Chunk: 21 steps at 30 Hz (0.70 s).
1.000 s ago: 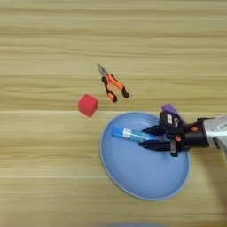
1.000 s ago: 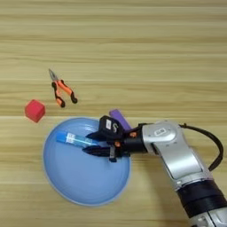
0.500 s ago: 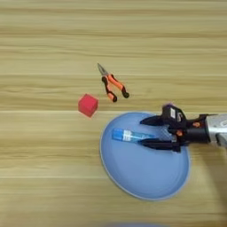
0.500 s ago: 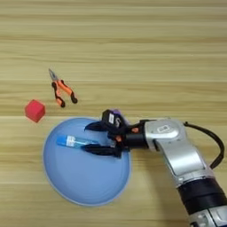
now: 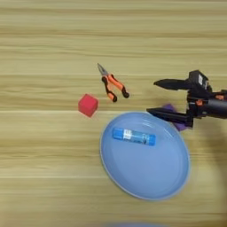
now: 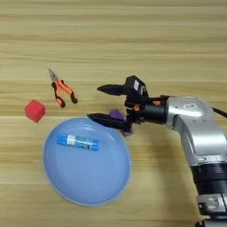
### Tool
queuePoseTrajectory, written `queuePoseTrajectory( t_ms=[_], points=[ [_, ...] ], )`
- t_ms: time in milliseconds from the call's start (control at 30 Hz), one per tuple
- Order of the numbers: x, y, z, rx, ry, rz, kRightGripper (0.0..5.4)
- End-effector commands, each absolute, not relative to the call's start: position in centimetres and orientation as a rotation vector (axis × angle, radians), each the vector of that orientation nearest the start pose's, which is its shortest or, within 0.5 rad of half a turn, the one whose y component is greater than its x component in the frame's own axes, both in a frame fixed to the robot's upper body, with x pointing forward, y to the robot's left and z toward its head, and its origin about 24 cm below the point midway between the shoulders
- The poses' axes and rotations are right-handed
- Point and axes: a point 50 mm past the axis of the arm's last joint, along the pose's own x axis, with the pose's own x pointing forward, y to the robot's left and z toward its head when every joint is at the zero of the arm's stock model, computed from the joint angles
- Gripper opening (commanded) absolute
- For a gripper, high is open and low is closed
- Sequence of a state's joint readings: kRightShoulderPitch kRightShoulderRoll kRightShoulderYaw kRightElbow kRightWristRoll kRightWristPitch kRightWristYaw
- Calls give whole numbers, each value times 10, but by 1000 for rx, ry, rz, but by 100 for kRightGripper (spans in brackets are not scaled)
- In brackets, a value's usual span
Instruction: Move the objects on the table
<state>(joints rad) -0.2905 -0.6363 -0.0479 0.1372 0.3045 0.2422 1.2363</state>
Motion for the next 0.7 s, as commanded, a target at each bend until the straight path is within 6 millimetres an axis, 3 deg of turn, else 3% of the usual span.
queuePoseTrajectory(
  t_ms=[33,333,700],
  points=[
    [294,-246,143,-380,151,981,539],
    [311,-264,128,-456,249,819,539],
    [311,-265,104,-503,346,825,539]
  ],
)
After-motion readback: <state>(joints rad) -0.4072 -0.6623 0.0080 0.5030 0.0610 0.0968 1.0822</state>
